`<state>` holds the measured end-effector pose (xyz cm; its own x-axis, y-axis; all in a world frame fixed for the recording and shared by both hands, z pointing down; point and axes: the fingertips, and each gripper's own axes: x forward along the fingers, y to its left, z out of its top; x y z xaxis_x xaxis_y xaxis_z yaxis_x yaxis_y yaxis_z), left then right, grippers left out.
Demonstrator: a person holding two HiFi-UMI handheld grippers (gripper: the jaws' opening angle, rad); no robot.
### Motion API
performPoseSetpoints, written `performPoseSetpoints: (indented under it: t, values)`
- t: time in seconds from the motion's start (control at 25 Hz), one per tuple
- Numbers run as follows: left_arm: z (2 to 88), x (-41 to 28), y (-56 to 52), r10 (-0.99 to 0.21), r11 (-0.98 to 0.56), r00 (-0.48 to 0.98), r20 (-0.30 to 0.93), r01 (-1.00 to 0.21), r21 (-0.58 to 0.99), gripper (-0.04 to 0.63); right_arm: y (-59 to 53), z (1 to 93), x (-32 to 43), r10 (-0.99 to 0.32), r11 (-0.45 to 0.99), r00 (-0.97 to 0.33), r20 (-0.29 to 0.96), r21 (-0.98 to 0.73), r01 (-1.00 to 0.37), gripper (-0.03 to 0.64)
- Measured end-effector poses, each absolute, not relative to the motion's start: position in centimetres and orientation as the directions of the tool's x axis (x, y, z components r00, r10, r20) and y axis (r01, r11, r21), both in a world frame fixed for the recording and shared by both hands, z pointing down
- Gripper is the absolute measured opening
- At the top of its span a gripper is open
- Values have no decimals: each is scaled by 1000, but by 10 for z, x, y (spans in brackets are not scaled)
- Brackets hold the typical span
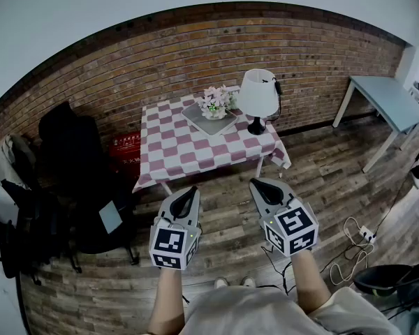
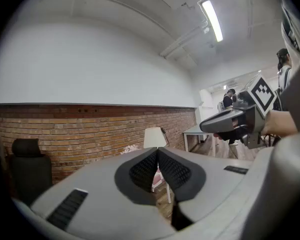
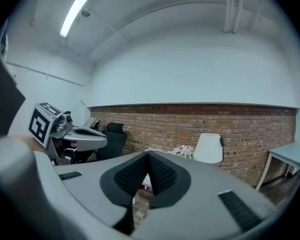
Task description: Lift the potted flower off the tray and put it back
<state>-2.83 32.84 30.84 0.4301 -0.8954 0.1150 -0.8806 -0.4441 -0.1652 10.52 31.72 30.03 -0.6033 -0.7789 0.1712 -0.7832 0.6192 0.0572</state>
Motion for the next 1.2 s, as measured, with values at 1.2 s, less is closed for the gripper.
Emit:
performPoseSetpoints:
  t: [1.2]
  values:
    - [338,29,290,-921,-375,347,175,-913,-162,13,268,319,162,-709,693,-686,165,-13,-720,21]
